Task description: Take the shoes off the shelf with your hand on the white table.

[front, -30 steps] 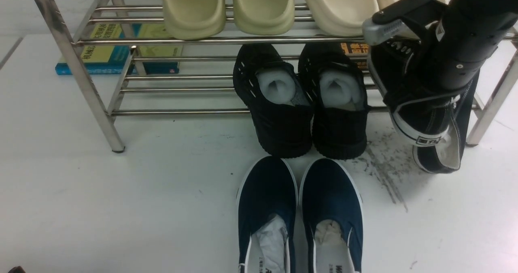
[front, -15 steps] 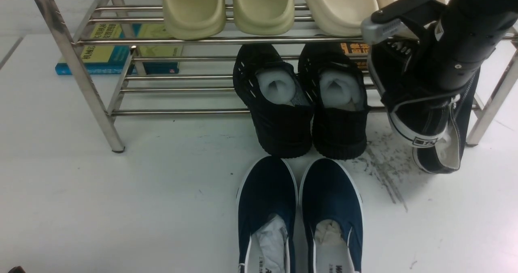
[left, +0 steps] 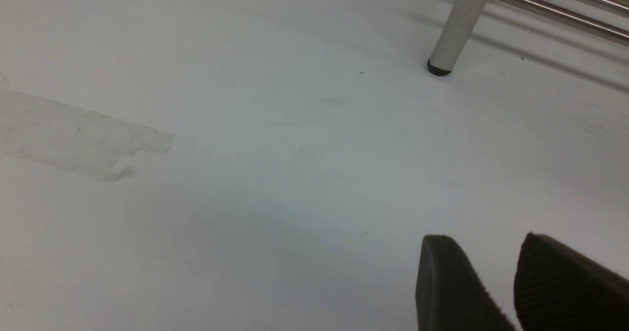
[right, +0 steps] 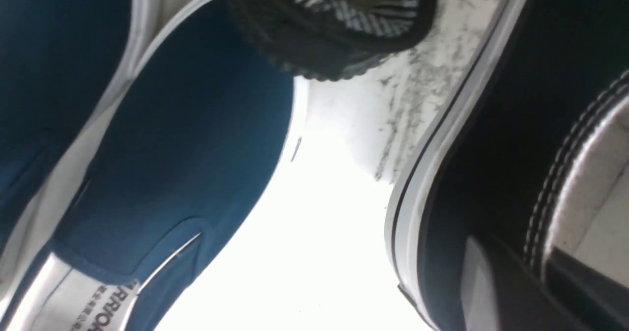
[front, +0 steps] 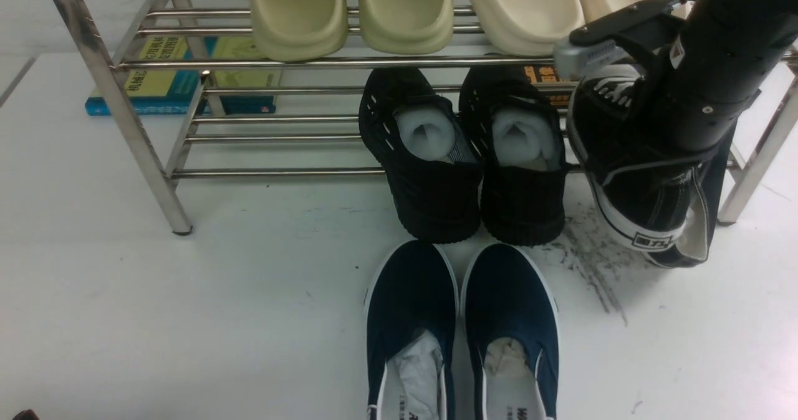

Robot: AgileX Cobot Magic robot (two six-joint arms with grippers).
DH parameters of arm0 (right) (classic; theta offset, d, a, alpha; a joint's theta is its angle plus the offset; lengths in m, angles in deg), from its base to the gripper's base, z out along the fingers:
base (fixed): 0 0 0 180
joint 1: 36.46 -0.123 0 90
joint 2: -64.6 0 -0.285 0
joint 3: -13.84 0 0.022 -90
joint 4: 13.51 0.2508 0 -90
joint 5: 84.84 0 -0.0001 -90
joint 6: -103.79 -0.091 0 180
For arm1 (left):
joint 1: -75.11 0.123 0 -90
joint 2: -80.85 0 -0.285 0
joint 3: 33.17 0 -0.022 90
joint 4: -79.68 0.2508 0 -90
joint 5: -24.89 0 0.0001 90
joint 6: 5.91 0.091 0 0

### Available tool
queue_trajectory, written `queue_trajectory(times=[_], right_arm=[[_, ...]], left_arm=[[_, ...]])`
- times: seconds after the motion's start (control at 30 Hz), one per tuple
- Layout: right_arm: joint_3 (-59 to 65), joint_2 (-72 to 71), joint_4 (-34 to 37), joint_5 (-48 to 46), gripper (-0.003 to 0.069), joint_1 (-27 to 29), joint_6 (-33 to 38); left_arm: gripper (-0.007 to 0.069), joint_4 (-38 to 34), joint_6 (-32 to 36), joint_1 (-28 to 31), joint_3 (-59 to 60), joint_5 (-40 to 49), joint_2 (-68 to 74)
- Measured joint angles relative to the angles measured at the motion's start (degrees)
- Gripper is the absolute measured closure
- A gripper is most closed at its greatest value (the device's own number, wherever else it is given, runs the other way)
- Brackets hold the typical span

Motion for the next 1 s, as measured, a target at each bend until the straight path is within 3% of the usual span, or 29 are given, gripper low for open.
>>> queue_trajectory(times=[1.0], right_arm=[[3.49,-12.00,9.98,-0.86,0.0639,0.00,1.03]], left_arm=[[0.0385,0.00,0.00,0.00,0.00,0.00,0.00]])
